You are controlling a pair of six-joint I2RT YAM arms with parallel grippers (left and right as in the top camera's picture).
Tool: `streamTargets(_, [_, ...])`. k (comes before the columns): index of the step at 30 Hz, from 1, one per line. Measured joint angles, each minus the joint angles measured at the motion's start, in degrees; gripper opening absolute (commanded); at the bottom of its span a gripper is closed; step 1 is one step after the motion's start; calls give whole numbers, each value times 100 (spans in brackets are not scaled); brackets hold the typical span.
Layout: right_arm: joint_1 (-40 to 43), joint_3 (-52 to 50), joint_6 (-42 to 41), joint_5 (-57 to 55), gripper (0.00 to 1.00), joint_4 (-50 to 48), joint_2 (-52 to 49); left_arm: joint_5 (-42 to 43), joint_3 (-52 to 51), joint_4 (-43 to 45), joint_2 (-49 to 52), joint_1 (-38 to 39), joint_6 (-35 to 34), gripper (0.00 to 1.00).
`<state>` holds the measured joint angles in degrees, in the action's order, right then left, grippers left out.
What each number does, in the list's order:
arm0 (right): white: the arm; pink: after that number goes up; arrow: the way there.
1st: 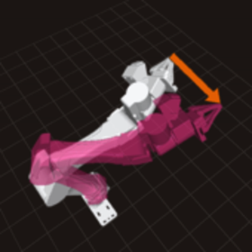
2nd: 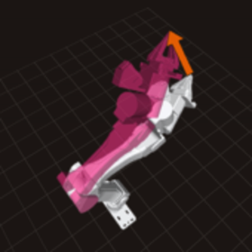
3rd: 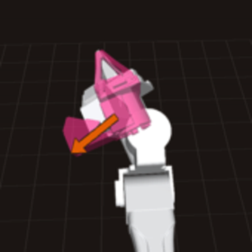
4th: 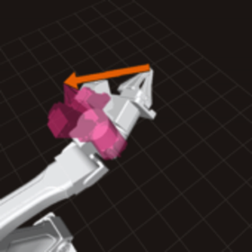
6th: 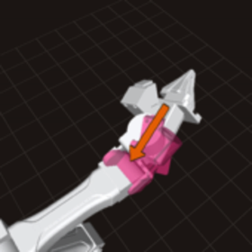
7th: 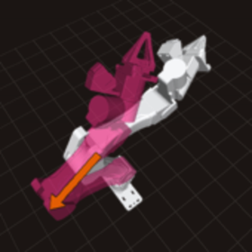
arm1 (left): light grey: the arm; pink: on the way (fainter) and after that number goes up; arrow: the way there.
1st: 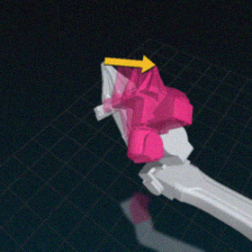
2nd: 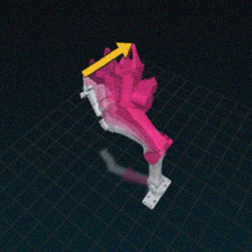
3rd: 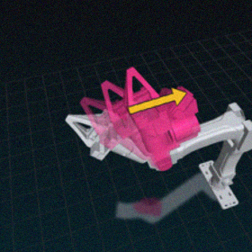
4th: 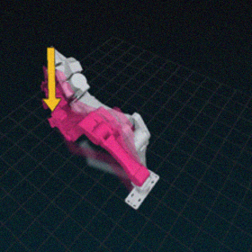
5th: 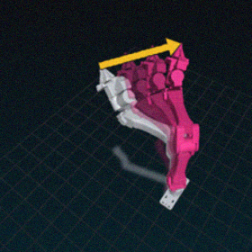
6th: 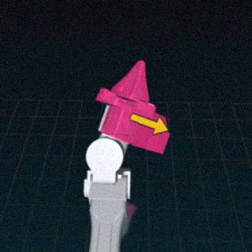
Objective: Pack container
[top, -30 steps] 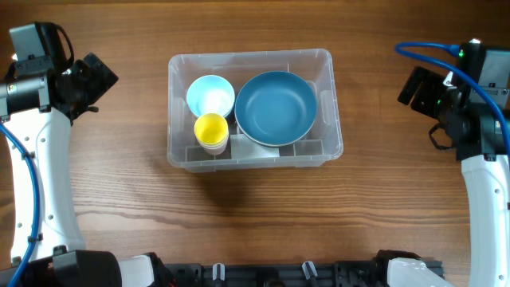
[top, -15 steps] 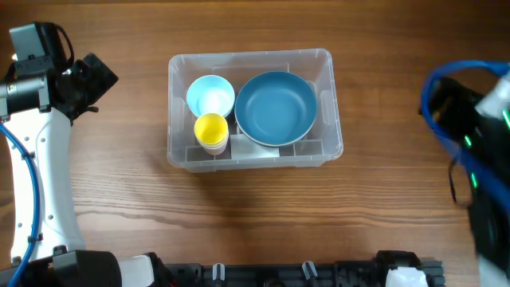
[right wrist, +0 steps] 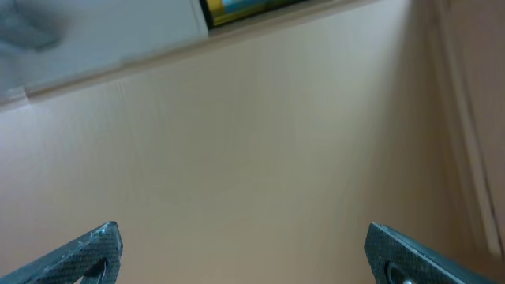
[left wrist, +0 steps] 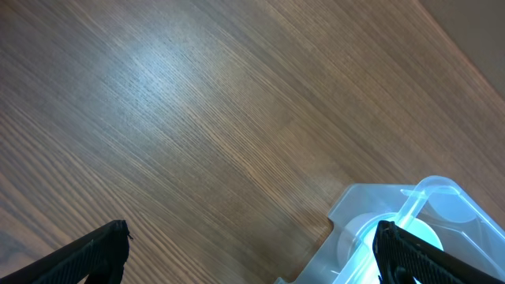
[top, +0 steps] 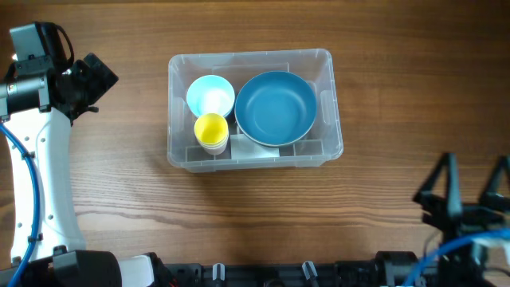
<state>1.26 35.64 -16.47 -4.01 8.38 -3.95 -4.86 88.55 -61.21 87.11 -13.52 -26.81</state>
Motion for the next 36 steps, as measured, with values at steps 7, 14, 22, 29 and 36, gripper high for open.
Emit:
streamTargets(7, [0,-1705,0,474,100,-1300,28,0,0,0,0,0,0,100])
streamTargets(14, [0,-2529,0,553,100,-1779,162,0,0,0,0,0,0,100])
streamTargets(22, [0,-3095,-90,553,100,-1899,273,0,0,0,0,0,0,100])
streamTargets(29, [0,-3386,-109,562,100,-1919,275,0,0,0,0,0,0,100])
streamTargets(36, [0,-3526,87,776,100,-1637,280,0,0,-2,0,0,0,100])
